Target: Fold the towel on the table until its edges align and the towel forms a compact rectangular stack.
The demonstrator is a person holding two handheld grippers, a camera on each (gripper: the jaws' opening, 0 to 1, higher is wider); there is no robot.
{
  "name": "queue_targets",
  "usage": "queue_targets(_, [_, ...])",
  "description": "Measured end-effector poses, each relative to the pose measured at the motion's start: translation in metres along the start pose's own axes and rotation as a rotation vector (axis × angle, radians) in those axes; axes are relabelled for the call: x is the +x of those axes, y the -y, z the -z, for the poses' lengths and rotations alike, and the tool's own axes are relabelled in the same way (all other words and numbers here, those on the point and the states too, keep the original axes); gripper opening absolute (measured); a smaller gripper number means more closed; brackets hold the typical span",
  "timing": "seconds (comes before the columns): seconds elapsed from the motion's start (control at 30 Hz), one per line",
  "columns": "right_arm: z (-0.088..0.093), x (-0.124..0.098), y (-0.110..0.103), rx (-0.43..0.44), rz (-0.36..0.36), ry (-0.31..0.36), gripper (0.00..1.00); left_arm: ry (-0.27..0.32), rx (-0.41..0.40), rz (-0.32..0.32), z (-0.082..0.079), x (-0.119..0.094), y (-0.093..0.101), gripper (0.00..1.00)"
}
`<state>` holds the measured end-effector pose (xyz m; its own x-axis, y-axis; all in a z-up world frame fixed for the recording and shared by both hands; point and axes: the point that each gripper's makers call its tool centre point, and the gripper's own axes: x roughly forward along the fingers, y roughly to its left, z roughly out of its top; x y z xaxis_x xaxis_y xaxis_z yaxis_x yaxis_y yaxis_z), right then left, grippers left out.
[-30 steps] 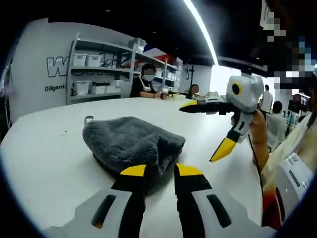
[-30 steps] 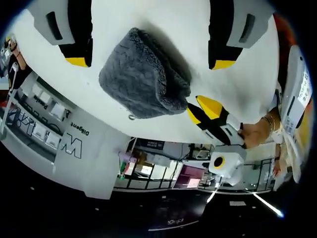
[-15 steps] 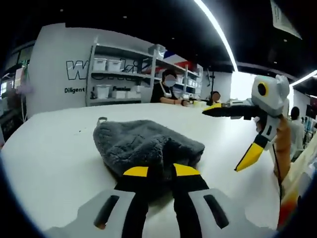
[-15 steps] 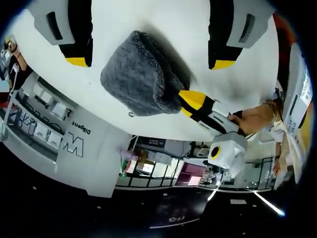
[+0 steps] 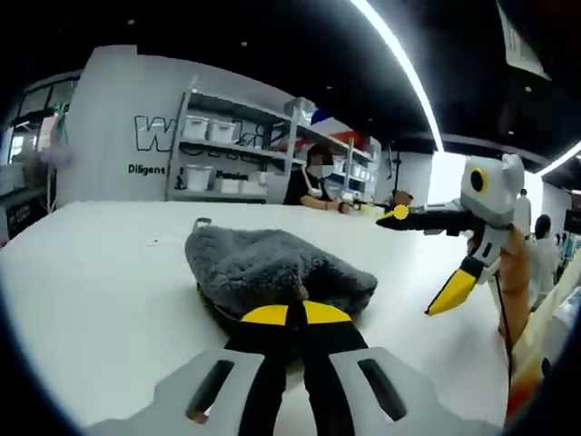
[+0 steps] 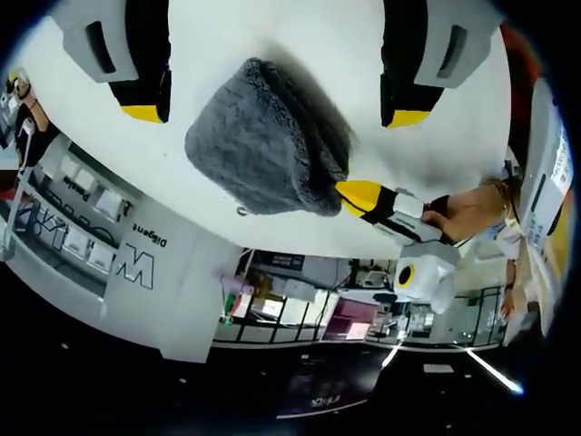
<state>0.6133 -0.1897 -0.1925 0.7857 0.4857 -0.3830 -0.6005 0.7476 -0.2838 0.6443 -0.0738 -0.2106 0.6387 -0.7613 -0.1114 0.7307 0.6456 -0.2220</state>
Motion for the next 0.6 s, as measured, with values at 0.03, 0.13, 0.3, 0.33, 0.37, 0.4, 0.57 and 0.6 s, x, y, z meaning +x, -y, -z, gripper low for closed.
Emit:
queue_targets(0.03, [0.001,0.0,-0.001,0.0,-0.002,-0.002,0.98,0.007,-0.032,0.002,0.001,-0.003,-0.002,0.02])
queue_targets(0.13, [0.002,0.0,-0.002,-0.001,-0.004,-0.009,0.98,0.002,-0.068,0.006,0.005,-0.009,-0.005,0.02])
queue_targets(0.3, [0.002,0.0,-0.005,-0.002,-0.009,-0.012,0.98,-0.004,-0.116,-0.007,0.012,-0.018,-0.01,0.02])
queue_targets(0.33, [0.001,-0.001,-0.005,-0.002,-0.008,-0.012,0.98,-0.009,-0.134,-0.019,0.015,-0.02,-0.013,0.02])
queue_targets(0.37, [0.001,-0.001,-0.006,-0.002,-0.007,-0.012,0.98,-0.013,-0.146,-0.028,0.016,-0.02,-0.016,0.02])
queue_targets(0.4, [0.001,-0.001,-0.006,-0.002,-0.008,-0.013,0.98,-0.025,-0.154,-0.044,0.02,-0.021,-0.02,0.02])
queue_targets(0.57, [0.0,-0.001,-0.009,-0.003,-0.014,-0.018,0.97,-0.06,-0.197,-0.068,0.03,-0.022,-0.027,0.02])
queue_targets(0.6, [0.0,0.0,-0.01,-0.004,-0.016,-0.02,0.97,-0.06,-0.19,-0.073,0.03,-0.022,-0.028,0.02])
